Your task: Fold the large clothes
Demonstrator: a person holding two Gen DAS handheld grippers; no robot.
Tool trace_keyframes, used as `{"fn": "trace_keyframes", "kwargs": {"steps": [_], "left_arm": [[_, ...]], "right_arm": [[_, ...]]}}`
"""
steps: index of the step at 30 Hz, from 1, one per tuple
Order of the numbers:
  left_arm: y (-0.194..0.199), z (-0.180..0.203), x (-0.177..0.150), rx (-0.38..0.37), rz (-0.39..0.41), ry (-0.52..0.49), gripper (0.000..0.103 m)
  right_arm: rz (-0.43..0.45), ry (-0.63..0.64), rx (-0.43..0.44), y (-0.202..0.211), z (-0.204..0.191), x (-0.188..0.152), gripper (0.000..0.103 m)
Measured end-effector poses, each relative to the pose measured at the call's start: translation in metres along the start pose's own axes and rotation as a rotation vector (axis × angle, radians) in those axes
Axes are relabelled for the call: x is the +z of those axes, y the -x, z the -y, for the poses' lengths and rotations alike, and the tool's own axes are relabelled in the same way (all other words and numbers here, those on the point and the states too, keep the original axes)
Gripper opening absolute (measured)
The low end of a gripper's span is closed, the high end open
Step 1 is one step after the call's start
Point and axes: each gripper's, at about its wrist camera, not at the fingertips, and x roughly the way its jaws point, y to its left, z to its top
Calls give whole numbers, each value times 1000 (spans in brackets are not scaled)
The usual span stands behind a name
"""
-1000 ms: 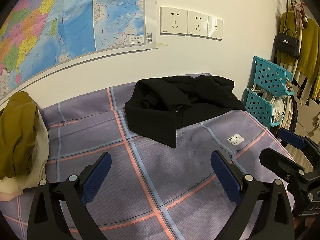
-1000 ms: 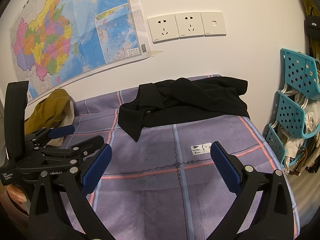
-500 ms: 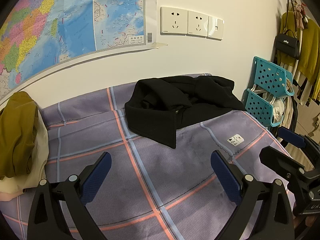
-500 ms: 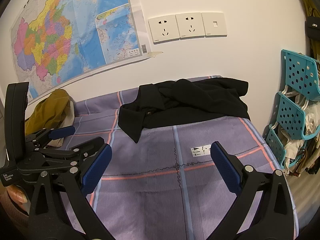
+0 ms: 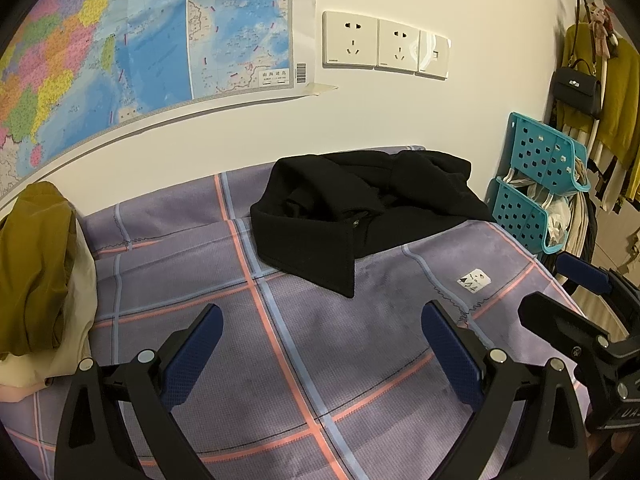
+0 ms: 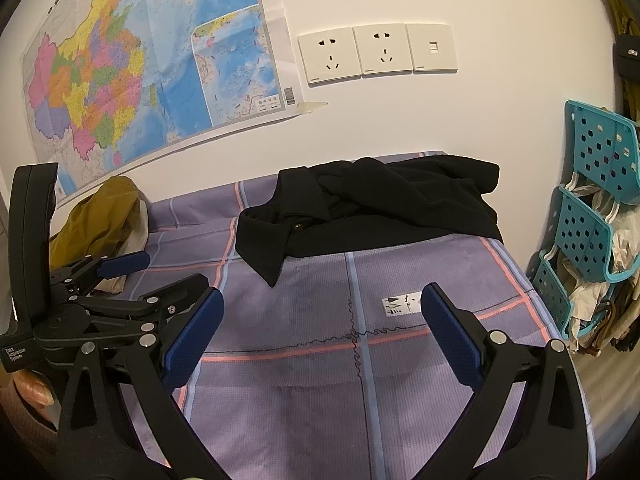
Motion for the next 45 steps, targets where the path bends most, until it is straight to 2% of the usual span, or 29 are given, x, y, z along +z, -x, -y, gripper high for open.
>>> {"fn": "trace_keyframes", "kwargs": {"steps": [18,28,37,38,40,43,45], "left_arm": [[-6,1,0,7,-8,1,96],[-22,-5,8,21,-37,10,96],[-70,-38,28,116,-91,38,96],[-76,-43,30,118,-97,47,96],[-85,-50,33,119,-107,59,96],[-99,-60,36,128,-124,71,96],[-106,-66,36,124,-136,84,96]], "right_arm": [[-4,8,-7,-3,2,2,97],[-18,69,2,-20,9,19,97],[-111,238,-51,-106,26,74,97],[-132,266,-37,-120,26,79,97],[-153,312,-63,-143,26,90,97],[-182,366,-50,-177,24,105,97],[-216,376,-9,-195,24,113,97]]}}
